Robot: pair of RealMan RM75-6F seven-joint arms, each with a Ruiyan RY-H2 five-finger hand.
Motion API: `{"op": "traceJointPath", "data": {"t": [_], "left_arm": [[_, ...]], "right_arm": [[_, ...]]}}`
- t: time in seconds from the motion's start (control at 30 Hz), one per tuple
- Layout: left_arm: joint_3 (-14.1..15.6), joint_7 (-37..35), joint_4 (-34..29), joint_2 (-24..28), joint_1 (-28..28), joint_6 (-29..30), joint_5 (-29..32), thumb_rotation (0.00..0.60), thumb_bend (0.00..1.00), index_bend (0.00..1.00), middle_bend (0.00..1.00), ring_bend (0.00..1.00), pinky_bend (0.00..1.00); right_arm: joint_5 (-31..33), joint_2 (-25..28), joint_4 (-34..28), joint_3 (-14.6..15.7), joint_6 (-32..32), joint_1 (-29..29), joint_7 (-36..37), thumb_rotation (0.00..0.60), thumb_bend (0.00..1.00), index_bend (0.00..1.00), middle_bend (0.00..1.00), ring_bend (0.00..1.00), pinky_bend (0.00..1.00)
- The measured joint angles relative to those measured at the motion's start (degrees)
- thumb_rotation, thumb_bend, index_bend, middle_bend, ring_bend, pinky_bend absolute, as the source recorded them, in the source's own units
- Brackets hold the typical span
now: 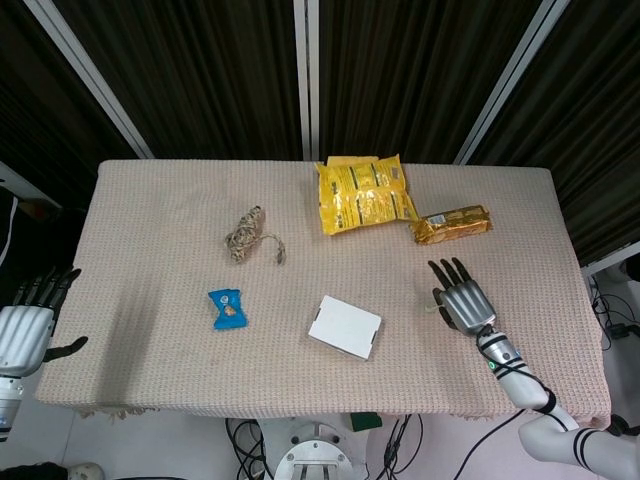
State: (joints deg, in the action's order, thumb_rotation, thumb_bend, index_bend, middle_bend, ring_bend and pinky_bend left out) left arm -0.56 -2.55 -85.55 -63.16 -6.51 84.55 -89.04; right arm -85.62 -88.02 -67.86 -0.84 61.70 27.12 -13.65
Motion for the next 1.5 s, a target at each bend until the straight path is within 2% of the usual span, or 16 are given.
{"op": "traceJointPath", "data": {"t": [0.23,0.53,0.77,1.03,1.5], "left_arm": [[-0.03,-0.05,0.04,-0.1,-0.08,-0.06,-0.04,0.6,0.0,0.08,0.07,0.0,0.09],[-0.09,-0.25,0.12,-0.08,-0.02,0.1,0.01,0.6,0.0,0.08,0.07,0.0,0.09],[-0.08,-1.01,0.67,-0.08,0.16,0.04,0.39,0.6,0.0,0.08,0.07,0.0,0.09],[-0.12,-2.09,1.63,-0.2,0.43,0.07,0.81,0.6,0.0,0.08,0.07,0.0,0.09],[-0.25,-2.86,2.36,-0.43,0.49,-0.14,1.15,0.6,0.0,0.08,0.07,0.0,0.09]], "right_arm": [[-1.44,0.93,-1.99,-0.39,2.53,0.03,0.5,0.6,0.45,0.63,0.0,0.0,0.0],[-6.88,2.1,-9.52,-1.49,6.06,2.34,-1.36,0.6,0.45,0.63,0.01,0.0,0.0],[-10.47,-0.9,-12.42,-2.09,5.43,6.0,-5.64,0.6,0.45,0.64,0.02,0.0,0.0],[-12.5,-4.98,-9.14,-2.06,4.18,8.33,-7.72,0.6,0.45,0.64,0.02,0.0,0.0],[-15.7,-9.56,-1.35,-0.54,6.17,10.56,-2.65,0.6,0.39,0.62,0.01,0.0,0.0]]}}
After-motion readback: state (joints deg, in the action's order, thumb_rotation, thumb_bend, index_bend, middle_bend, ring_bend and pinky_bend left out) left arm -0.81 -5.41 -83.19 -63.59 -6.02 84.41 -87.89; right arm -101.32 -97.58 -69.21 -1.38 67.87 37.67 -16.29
